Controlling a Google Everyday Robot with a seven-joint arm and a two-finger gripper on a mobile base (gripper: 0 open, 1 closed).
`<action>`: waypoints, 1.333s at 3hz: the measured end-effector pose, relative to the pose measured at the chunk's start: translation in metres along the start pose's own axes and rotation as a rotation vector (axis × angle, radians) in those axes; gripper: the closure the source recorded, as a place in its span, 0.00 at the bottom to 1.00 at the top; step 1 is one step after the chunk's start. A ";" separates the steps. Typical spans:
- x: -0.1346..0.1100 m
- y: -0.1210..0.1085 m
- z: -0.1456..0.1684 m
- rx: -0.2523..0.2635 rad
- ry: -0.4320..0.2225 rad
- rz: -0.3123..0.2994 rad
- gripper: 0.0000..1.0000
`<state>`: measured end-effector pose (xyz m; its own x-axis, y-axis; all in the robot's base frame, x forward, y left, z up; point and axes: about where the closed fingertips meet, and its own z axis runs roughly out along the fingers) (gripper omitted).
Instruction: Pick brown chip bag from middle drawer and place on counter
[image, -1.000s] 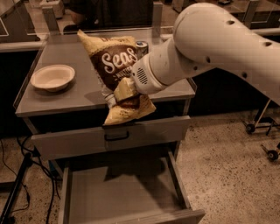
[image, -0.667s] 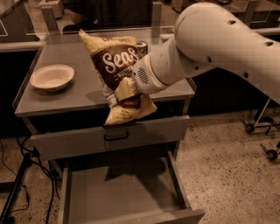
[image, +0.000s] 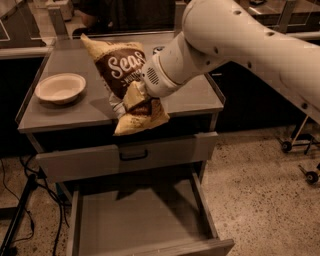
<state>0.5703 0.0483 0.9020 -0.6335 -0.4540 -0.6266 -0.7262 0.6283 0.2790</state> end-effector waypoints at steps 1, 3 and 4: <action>-0.022 -0.006 0.019 -0.099 0.038 -0.028 1.00; -0.030 -0.017 0.009 -0.078 0.047 -0.013 1.00; -0.040 -0.025 0.003 -0.067 0.064 -0.007 1.00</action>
Offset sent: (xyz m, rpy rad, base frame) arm 0.0339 0.0228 -0.0025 0.0672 0.0880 0.1415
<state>0.6141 0.0526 0.9179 -0.6423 -0.4992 -0.5817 -0.7457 0.5823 0.3237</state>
